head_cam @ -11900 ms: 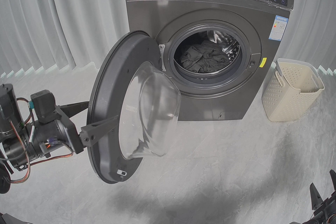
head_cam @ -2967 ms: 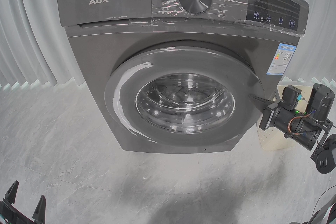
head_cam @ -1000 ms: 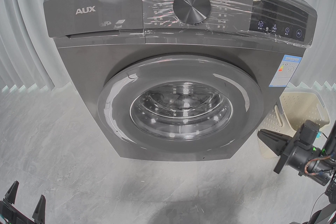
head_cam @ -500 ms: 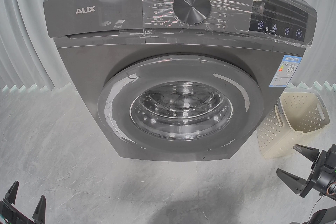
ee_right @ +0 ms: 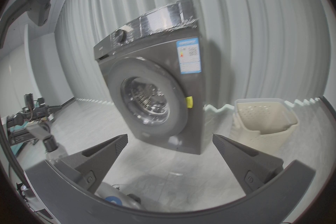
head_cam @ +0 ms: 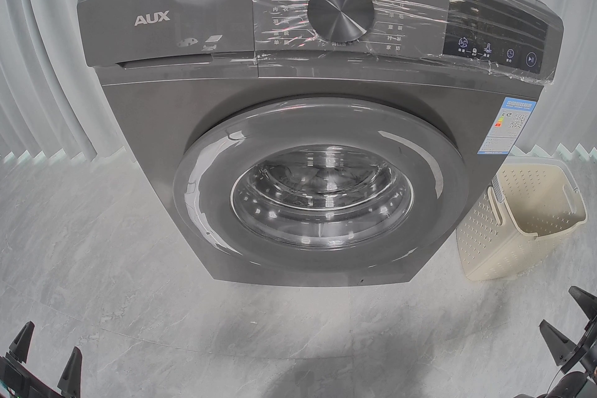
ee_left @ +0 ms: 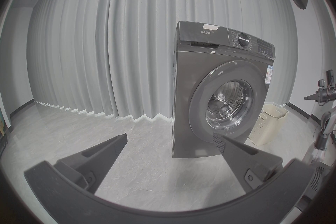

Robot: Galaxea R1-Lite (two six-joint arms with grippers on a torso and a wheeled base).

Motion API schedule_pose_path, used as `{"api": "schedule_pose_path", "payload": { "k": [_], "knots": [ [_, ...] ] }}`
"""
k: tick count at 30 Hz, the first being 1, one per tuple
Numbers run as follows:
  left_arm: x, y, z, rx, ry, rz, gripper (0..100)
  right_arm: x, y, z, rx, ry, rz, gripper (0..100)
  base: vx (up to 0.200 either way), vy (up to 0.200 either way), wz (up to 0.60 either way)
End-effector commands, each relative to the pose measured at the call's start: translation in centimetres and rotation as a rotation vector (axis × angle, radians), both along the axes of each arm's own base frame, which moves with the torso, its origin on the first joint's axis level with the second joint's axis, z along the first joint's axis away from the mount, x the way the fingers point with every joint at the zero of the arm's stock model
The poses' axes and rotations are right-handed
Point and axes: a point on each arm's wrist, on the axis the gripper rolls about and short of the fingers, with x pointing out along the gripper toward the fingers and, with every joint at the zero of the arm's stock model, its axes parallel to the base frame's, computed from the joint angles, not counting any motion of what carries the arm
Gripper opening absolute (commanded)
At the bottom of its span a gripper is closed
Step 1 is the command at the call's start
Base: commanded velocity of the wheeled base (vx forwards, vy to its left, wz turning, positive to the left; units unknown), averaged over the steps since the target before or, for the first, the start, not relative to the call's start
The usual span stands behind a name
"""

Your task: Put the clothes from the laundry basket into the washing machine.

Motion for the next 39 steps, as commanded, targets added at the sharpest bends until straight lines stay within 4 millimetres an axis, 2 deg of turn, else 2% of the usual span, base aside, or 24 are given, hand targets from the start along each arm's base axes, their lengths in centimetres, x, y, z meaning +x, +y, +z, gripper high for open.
{"api": "schedule_pose_path", "payload": {
  "k": [1, 8, 12, 17, 39],
  "knots": [
    [0.0, 0.0, -0.5, -0.002, 0.003, -0.001, 100, -2.5, -0.5, -0.5, 0.033, -0.16, -0.114, 100, 0.0, 0.0, 0.0],
    [0.0, 0.0, -0.5, -0.002, 0.002, 0.0, 100, -2.6, -0.3, -1.9, 0.025, -0.165, -0.224, 100, 0.0, 0.0, 0.0],
    [0.0, 0.0, -0.5, -0.002, 0.002, -0.001, 100, -3.1, -0.2, -3.3, -0.014, -0.148, -0.283, 100, 0.0, 0.0, 0.0],
    [0.0, 0.0, -0.5, -0.002, 0.003, -0.003, 100, -3.1, -0.4, -3.8, -0.02, -0.106, -0.36, 100, 0.0, 0.0, 0.0],
    [0.0, 0.0, -0.5, -0.013, 0.003, 0.005, 100, -3.1, -0.3, -4.0, -0.065, -0.096, -0.293, 100, 0.0, 0.0, 0.0]
  ]
}}
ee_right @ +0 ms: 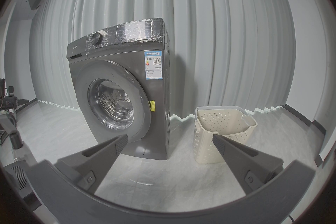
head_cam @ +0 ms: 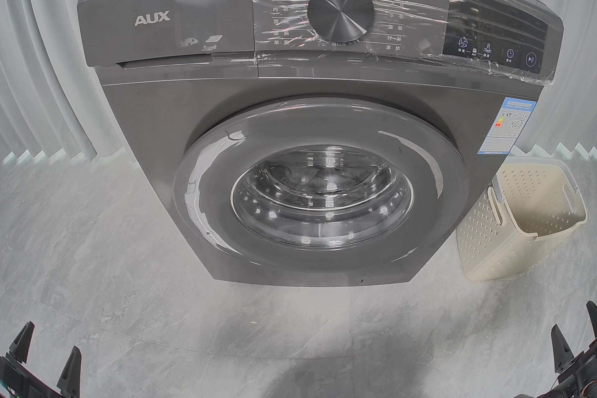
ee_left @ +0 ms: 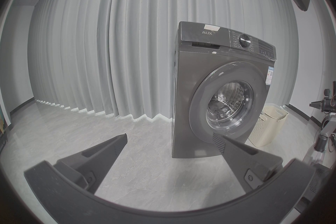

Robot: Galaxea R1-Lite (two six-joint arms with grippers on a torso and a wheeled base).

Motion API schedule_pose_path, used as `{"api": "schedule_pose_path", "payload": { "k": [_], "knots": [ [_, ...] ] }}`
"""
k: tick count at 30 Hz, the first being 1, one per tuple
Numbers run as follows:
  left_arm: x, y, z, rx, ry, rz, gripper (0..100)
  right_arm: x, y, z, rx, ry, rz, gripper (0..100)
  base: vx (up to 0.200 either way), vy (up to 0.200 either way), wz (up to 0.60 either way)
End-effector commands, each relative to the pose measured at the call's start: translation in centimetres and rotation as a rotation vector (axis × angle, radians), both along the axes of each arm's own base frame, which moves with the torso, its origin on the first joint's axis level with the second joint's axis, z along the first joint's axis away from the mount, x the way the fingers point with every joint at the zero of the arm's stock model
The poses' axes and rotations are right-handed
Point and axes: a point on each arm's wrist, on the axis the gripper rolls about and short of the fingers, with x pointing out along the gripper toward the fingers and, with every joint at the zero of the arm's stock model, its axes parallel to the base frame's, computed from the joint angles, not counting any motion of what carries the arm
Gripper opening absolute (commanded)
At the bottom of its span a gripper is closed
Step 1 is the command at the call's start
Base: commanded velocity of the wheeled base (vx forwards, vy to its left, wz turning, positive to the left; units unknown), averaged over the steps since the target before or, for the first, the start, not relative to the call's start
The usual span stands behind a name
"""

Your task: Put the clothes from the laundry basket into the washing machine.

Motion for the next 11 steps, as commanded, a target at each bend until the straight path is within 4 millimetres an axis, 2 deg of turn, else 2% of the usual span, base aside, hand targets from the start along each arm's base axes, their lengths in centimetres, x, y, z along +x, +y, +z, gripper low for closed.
{"api": "schedule_pose_path", "payload": {
  "k": [1, 11],
  "knots": [
    [0.02, 0.0, -0.48, 0.0, 0.003, 0.001, 100, 0.04, 0.0, -0.53, -0.002, 0.006, 0.002, 100, 0.0, 0.0, 0.0],
    [0.01, 0.0, -0.48, 0.011, 0.001, 0.002, 100, 0.04, 0.0, -0.53, -0.002, 0.006, -0.001, 100, 0.0, 0.0, 0.0]
  ]
}}
